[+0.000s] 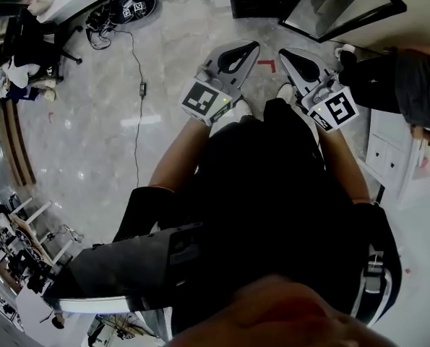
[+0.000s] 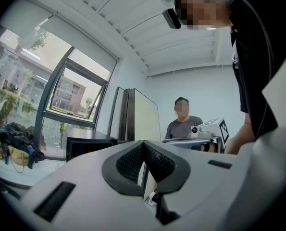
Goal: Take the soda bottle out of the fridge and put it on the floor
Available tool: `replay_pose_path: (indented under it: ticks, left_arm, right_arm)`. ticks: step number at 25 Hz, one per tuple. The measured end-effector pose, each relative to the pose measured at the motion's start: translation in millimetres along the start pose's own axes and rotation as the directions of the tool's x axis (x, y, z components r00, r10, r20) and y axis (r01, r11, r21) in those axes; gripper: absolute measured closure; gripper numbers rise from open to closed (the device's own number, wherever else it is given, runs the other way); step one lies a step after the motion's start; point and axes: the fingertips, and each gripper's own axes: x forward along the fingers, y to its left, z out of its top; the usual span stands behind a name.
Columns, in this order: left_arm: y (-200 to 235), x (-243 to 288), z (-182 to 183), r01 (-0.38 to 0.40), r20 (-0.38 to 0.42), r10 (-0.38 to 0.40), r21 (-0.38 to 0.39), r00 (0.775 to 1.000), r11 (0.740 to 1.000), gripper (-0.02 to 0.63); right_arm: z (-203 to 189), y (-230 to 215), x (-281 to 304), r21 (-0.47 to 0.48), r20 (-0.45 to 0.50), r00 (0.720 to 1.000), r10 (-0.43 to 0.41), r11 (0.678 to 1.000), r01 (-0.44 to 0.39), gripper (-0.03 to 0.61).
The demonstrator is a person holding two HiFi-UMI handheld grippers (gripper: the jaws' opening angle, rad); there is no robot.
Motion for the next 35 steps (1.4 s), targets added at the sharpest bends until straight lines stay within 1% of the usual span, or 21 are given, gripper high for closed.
replay_pose_path:
  ticks: [4,10,14,18,24,28,31,35]
  left_arm:
    - [12.5,17.5,-3.0,-0.015,0.003,0.015,0.006,1.000,1.000,0.614]
    - [38.7,51.5,-2.6,-0.055,-0.012,0.055,0.031,0.998,0.998,0.614]
    - [71.9,89.3,-6.1,-0.100,-0.036,0.101,0.024,0.994,0.995,0.614]
    - [102.0,133.9,-12.9,-0.133,-0.044,0.134,0.031,0.990,0.991,0.614]
    - [149.7,192.4,-20.2,-0.193,-0.049,0.197,0.073,0.979,0.979,0.614]
    - [191.1,224.2,-39.3,-0.236,-0.047,0.242,0.100,0.969,0.966,0.614]
    - [228.9,242.4,-61.4,-0.256,-0.056,0.263,0.103,0.963,0.961,0.614]
    - [278.9,261.3,-96.2,-0.278,-0.064,0.285,0.093,0.956,0.956,0.614]
  right_arm:
    - [-7.3,-22.2,2.3,0.002,0.000,1.000,-0.005,1.000,0.005,0.566]
    - [-10.6,-68.0,14.8,0.024,0.024,0.999,0.024,0.999,-0.024,0.566]
    - [-12.4,-118.6,34.1,0.019,0.013,0.999,0.039,0.999,-0.039,0.566]
    - [-23.3,-174.6,50.5,0.014,-0.010,0.998,0.058,0.998,-0.058,0.566]
    - [-44.2,-259.2,81.2,-0.012,-0.038,0.997,0.069,0.997,-0.070,0.566]
    - [-71.0,-315.2,106.9,-0.006,-0.040,0.999,0.035,0.999,-0.035,0.565]
    - [-96.9,-349.9,134.8,-0.013,-0.070,0.997,-0.009,1.000,0.008,0.565]
    - [-130.5,-385.0,169.6,-0.011,-0.077,0.995,-0.064,0.998,0.064,0.565]
